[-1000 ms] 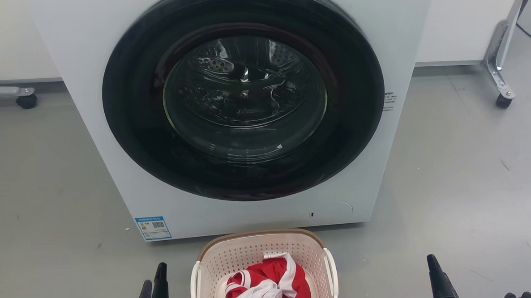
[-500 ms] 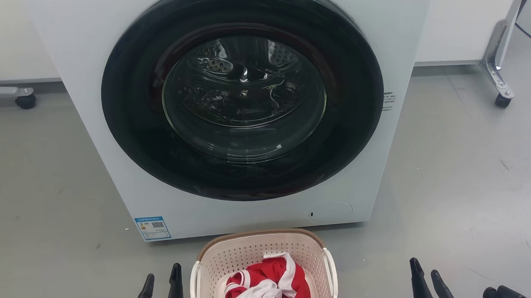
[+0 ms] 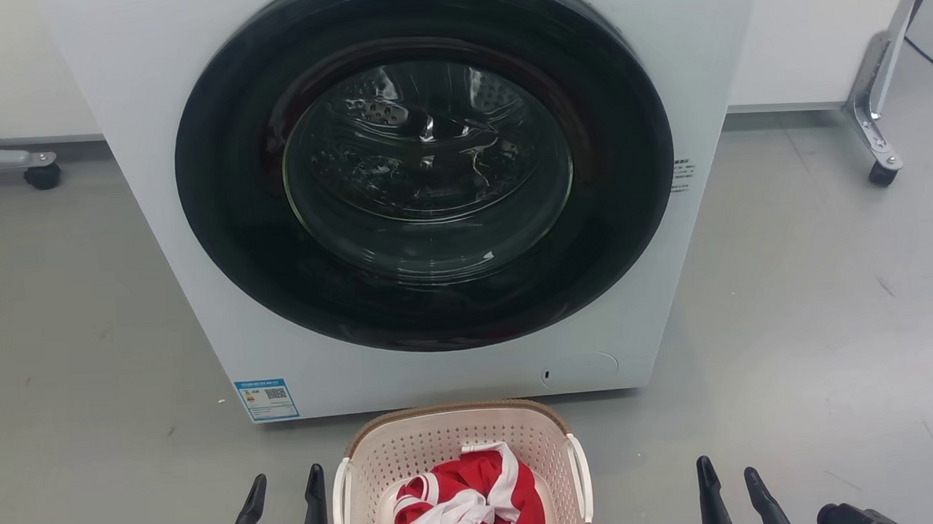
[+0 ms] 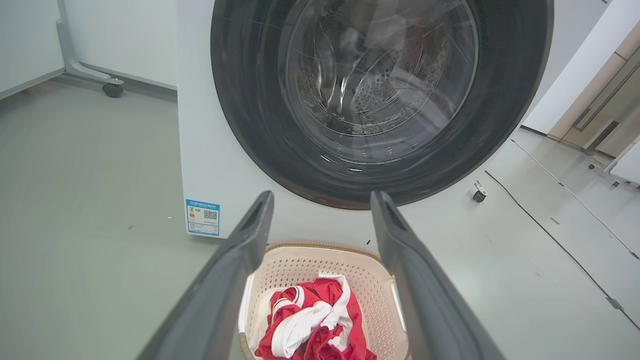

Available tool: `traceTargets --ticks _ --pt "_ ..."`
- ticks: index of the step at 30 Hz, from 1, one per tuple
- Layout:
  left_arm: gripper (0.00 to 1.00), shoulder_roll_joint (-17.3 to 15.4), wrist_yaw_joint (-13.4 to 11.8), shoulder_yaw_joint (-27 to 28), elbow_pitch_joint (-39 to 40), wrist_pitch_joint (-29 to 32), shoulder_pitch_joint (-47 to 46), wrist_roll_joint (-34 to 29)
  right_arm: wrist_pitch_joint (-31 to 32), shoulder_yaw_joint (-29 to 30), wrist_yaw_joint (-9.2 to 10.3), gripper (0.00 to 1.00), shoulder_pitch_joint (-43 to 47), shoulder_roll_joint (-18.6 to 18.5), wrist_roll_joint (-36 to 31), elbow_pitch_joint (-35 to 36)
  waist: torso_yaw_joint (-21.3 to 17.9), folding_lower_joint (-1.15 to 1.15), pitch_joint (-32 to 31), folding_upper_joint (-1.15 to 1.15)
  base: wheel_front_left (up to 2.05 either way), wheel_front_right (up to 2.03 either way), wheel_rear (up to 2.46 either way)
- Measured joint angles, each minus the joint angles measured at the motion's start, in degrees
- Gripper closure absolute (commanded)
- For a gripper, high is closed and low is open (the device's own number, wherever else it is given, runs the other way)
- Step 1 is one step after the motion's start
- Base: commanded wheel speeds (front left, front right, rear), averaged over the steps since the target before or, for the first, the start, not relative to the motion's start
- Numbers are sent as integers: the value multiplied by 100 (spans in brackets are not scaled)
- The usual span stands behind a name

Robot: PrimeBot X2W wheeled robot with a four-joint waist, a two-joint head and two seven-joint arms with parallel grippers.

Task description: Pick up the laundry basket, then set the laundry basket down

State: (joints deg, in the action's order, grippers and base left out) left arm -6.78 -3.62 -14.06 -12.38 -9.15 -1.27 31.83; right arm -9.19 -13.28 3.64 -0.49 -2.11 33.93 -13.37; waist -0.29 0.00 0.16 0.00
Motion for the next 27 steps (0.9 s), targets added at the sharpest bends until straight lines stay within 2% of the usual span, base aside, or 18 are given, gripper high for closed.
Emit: traceTargets --ticks 21,27 --pt "0 57 -301 -115 49 -436 164 -1830 -432 -509 300 0 124 -33 -1595 219 -24 0 46 0 0 0 0" --pt "0 82 -350 -130 69 -516 177 -2151 -509 -601 350 0 130 -41 -1927 263 -31 0 54 0 0 0 0"
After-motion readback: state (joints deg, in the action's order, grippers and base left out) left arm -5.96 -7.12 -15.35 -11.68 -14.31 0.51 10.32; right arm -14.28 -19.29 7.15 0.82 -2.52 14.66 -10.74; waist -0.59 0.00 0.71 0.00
